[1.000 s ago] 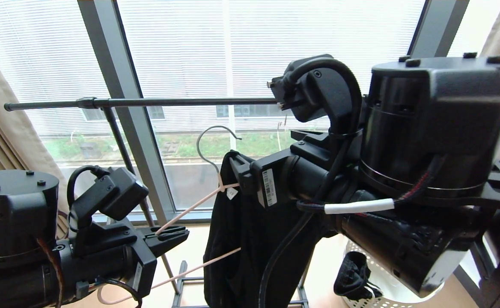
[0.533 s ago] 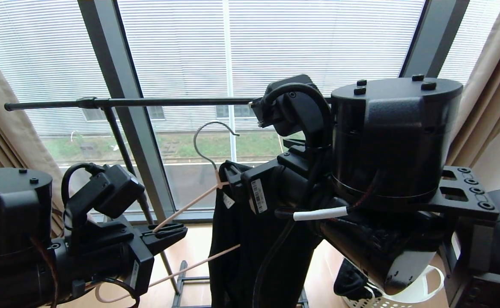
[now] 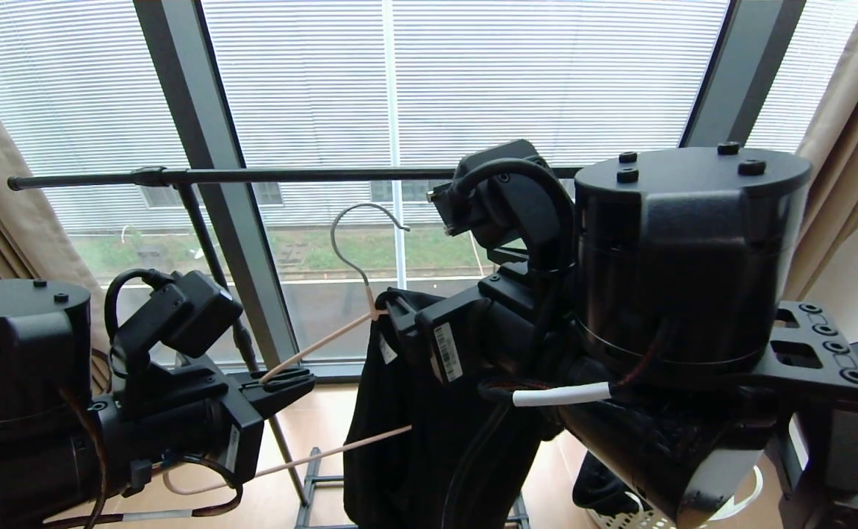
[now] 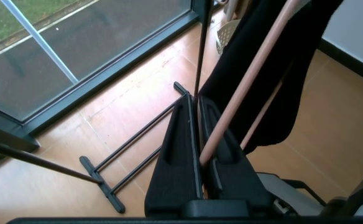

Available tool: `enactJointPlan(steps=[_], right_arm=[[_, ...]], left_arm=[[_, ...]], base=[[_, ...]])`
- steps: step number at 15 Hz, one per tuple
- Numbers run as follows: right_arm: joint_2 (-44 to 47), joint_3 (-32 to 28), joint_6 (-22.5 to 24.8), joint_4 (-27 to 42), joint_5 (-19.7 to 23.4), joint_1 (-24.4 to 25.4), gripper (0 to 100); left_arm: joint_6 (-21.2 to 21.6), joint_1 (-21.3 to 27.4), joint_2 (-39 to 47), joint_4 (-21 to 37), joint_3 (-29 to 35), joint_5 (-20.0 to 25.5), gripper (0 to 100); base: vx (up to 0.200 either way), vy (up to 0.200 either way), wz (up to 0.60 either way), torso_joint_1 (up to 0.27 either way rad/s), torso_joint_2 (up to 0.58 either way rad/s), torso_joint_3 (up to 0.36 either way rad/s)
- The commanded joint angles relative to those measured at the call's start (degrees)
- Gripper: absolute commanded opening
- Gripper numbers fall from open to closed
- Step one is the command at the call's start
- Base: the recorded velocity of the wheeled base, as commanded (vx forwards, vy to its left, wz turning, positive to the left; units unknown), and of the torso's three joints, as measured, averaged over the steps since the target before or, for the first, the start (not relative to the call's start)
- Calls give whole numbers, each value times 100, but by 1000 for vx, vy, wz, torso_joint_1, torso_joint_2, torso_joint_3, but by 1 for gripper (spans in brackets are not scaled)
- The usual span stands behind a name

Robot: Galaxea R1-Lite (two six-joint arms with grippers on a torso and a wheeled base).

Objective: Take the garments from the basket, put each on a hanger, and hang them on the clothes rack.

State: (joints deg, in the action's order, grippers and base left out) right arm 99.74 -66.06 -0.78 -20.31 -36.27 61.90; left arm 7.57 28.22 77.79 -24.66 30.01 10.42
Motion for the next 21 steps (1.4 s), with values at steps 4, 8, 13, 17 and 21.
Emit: enactJointPlan(steps=[4, 8, 13, 17, 21], right_arm=[[-210, 172, 140, -17, 14, 15, 100], [-166, 32, 140, -17, 14, 6, 100], [-245, 67, 386, 18, 14, 15, 100], [-324, 164, 482, 36, 14, 23, 100], [-368, 322, 474, 194, 14, 190, 100]], left_arm=[[8, -71, 114, -74, -22, 4, 0], [43, -45, 105, -74, -66, 4, 0], [43, -54, 123, -83, -57, -5, 0], [43, -80, 123, -83, -22, -5, 0], [25, -89, 114, -109, -4, -5, 0]], base=[[0, 0, 0, 0, 0, 0], [0, 0, 0, 0, 0, 0], [0, 0, 0, 0, 0, 0], [0, 0, 0, 0, 0, 0], [0, 0, 0, 0, 0, 0]])
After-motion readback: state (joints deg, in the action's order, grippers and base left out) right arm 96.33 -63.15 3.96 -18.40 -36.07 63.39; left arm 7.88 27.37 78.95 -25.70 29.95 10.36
